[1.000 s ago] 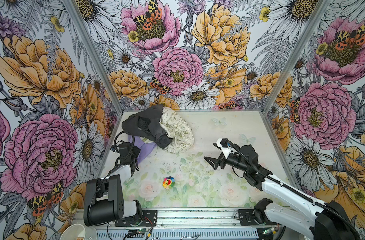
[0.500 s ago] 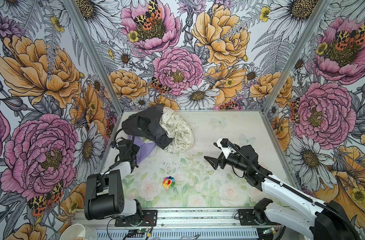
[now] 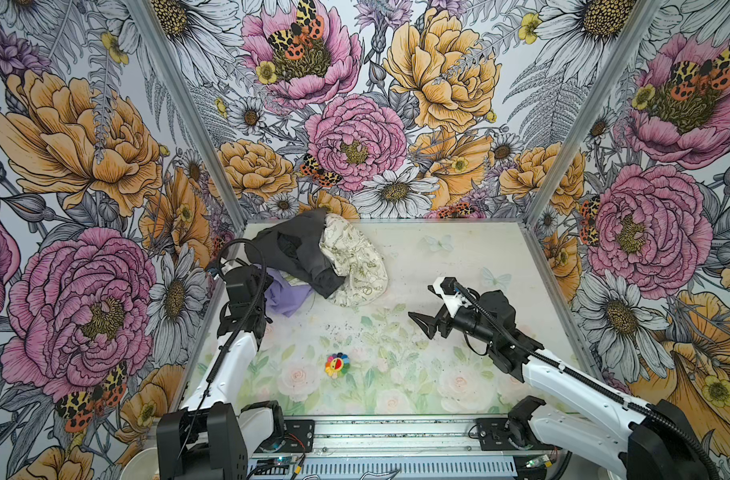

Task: Pick out a specific cloth from the pile
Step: 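Grasp the lavender shirt with the left gripper and lift it up, then carry the lavender shirt with the left gripper away from the pile and lay it down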

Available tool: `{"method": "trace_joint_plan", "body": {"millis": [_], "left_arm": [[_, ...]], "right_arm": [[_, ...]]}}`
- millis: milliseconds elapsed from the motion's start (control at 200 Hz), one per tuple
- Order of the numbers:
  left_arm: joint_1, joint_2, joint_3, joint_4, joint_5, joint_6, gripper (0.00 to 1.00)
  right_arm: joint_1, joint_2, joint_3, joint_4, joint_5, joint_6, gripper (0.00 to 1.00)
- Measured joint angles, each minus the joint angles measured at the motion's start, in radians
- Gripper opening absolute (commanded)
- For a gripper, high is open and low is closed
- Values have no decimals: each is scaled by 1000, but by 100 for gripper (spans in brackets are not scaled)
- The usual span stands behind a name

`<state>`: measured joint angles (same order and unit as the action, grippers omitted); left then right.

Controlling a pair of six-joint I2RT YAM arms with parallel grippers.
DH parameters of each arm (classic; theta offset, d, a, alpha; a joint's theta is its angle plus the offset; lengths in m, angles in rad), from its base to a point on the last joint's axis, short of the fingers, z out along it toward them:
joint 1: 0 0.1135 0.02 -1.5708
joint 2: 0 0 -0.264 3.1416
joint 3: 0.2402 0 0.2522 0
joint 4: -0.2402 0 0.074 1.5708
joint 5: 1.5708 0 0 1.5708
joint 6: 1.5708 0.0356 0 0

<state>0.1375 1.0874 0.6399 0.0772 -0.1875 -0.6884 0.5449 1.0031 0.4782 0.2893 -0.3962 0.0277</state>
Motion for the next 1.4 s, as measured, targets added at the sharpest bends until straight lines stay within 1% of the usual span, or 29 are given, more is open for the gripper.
{"method": "trace_joint_plan", "body": {"millis": [591,956,1186,1401], "left_arm": [[-71,-10,373,-185,-80,118,0],[-189,119,730,-291,-144,259,0],[-272,187,946,-314,-195,361,0],[-396,263,1176,-321,-238,473,0]], "right_arm": [[2,0,-5,0,11,0,99],[2,0,-5,0,22,0,99],[2,0,-5,0,27,0,99],[2,0,-5,0,38,0,99]]}}
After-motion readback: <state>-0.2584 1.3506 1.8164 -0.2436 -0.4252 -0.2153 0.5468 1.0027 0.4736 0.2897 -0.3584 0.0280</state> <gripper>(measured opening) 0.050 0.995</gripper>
